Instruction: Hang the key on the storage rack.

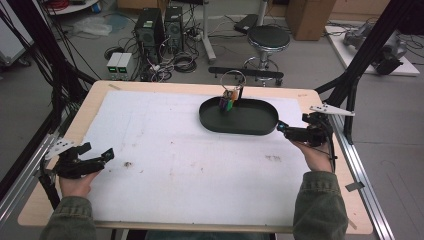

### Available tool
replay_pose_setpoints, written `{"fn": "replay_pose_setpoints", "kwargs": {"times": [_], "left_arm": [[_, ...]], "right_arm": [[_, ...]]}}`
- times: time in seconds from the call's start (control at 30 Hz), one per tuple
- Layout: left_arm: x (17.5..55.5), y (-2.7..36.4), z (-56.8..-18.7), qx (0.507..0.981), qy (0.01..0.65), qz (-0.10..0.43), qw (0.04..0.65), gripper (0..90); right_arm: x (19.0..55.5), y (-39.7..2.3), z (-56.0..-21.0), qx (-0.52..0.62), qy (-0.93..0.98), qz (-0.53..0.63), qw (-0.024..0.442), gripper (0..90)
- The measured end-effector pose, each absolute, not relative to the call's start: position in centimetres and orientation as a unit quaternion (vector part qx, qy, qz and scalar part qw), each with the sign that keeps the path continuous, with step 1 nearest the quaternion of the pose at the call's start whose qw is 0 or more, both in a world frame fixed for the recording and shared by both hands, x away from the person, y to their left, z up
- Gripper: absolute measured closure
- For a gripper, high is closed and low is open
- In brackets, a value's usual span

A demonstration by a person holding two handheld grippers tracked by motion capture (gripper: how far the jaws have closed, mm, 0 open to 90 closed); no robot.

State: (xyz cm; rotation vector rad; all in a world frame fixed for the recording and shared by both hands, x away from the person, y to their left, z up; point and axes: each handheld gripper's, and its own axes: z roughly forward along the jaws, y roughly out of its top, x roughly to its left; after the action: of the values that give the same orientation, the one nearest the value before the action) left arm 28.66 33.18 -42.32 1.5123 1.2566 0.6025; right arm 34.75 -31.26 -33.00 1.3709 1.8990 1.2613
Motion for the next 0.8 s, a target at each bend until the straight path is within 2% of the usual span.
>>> {"fn": "replay_pose_setpoints", "kwargs": {"times": [0.27, 0.8], "left_arm": [[28.6, 33.2, -42.4, 0.629, 0.522, 0.252, 0.519, 1.7], [28.6, 33.2, -42.4, 0.629, 0.524, 0.25, 0.517, 1.7]], "right_arm": [[33.4, -31.4, -34.8, 0.506, 0.693, 0.451, 0.246, 0.5], [31.4, -31.8, -36.2, 0.501, 0.678, 0.466, 0.269, 0.5]]}}
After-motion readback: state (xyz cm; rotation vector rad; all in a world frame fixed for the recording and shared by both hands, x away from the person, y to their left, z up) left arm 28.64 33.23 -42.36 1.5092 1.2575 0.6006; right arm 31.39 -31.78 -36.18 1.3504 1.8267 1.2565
